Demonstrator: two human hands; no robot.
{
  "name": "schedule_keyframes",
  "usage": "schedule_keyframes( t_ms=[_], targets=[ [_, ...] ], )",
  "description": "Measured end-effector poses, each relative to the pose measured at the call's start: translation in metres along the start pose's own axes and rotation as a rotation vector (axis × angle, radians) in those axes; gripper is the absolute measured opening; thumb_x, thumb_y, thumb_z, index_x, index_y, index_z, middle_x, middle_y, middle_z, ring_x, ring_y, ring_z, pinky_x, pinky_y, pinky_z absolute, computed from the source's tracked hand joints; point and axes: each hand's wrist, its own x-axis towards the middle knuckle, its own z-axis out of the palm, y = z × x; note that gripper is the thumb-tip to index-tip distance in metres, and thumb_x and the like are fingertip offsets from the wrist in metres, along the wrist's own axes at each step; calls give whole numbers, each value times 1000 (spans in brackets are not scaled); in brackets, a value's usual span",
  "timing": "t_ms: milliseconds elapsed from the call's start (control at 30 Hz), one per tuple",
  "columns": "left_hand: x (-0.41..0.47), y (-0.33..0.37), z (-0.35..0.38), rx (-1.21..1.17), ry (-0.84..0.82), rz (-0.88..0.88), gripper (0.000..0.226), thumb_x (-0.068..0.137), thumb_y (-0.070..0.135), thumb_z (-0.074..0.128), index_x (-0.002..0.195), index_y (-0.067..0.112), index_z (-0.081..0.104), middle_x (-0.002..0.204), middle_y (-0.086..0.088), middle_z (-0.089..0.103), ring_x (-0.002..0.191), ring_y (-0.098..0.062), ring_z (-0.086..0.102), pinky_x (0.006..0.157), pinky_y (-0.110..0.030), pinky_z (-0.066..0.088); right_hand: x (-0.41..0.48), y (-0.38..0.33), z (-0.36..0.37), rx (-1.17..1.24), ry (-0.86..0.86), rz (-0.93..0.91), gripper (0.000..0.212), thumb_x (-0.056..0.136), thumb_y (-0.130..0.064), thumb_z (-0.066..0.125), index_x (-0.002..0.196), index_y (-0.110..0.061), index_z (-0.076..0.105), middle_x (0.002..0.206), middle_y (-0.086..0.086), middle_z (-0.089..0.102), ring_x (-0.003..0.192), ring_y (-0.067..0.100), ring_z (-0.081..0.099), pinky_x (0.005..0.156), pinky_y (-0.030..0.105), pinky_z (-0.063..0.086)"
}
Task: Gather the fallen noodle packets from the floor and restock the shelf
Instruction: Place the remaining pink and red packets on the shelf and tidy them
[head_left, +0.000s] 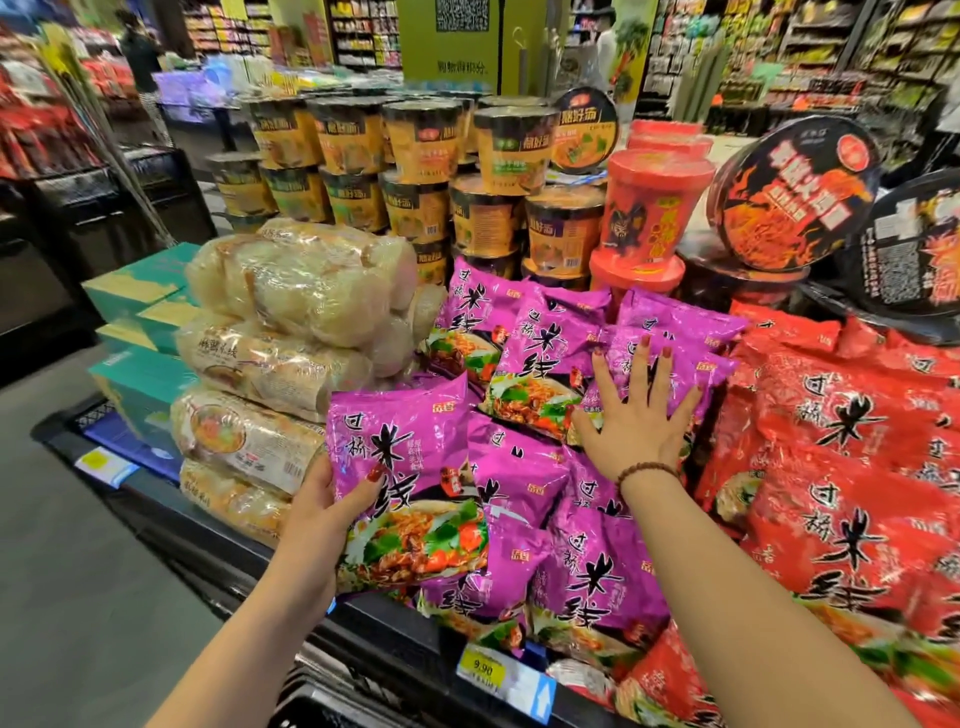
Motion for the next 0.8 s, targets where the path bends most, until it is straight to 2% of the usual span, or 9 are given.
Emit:
schedule_keyframes(
  t_ms=[100, 233, 367, 467, 533, 600, 667, 733, 800],
  targets=[
    [-1, -2, -1, 5, -2, 12, 41, 90, 16, 66, 127, 30, 55, 119, 9, 69, 116, -18, 61, 106, -51, 42, 2, 1, 6, 22, -22, 1, 71, 91, -68, 18, 149, -40, -11, 157, 7, -26, 143, 32, -25, 110, 66, -9],
    [-2, -2, -3, 8, -11, -11, 79, 65, 45, 83, 136, 32, 49, 134, 3, 61, 126, -25, 55, 106, -57, 39, 2, 4, 6, 36, -61, -7, 70, 91, -68, 16, 149, -39, -10, 156, 5, -28, 142, 31, -28, 110, 65, -11],
    [-8, 4, 2, -29, -46, 13, 58, 82, 18, 74, 135, 27, 52, 126, 2, 66, 119, -23, 61, 106, -55, 41, 4, 7, -9, 114, -126, -7, 68, 93, -66, 18, 152, -39, -2, 158, 5, -23, 144, 29, -24, 112, 63, -11],
    [-11, 6, 2, -38, -36, 9, 69, 76, 22, 77, 138, 26, 48, 129, 1, 65, 120, -24, 60, 107, -56, 41, -12, -6, -33, 239, 92, -53, 69, 95, -60, 23, 154, -26, 10, 161, 8, -6, 148, 25, -8, 118, 50, -7],
    [-10, 8, 3, -35, -41, 7, 70, 71, 28, 77, 136, 29, 51, 128, 0, 65, 120, -27, 60, 106, -57, 40, -34, -28, -53, 573, 132, -120, 71, 95, -57, 35, 152, -18, 20, 160, 3, 12, 147, 17, 9, 118, 34, 3],
    [-9, 12, 6, -29, -69, 5, 62, 73, 25, 82, 129, 32, 56, 124, 0, 68, 118, -29, 61, 105, -57, 41, -58, -52, -72, 1033, -158, -163, 78, 86, -60, 53, 149, -21, 27, 150, -7, 31, 134, 6, 32, 111, 24, 23],
    [-6, 16, 10, -14, -75, 20, 41, 83, 14, 72, 116, 35, 60, 112, 2, 73, 111, -27, 66, 101, -53, 46, -77, -69, -85, 1351, -435, -141, 95, 65, -63, 66, 146, -26, 32, 139, -9, 44, 118, 6, 51, 96, 23, 45],
    [1, 21, 15, 18, -92, 42, 35, 88, 7, 65, 108, 36, 59, 102, 7, 75, 103, -21, 69, 98, -47, 49, -82, -80, -82, 1454, -550, -96, 103, 52, -61, 76, 141, -27, 37, 130, -5, 50, 110, 13, 59, 89, 27, 54],
    [5, 31, 23, 78, -105, 68, 35, 89, 8, 67, 107, 37, 57, 96, 11, 75, 96, -12, 70, 96, -43, 51, -79, -90, -79, 1476, -573, -35, 121, 36, -64, 86, 140, -24, 38, 130, -4, 52, 111, 20, 61, 91, 37, 54]
  ],
)
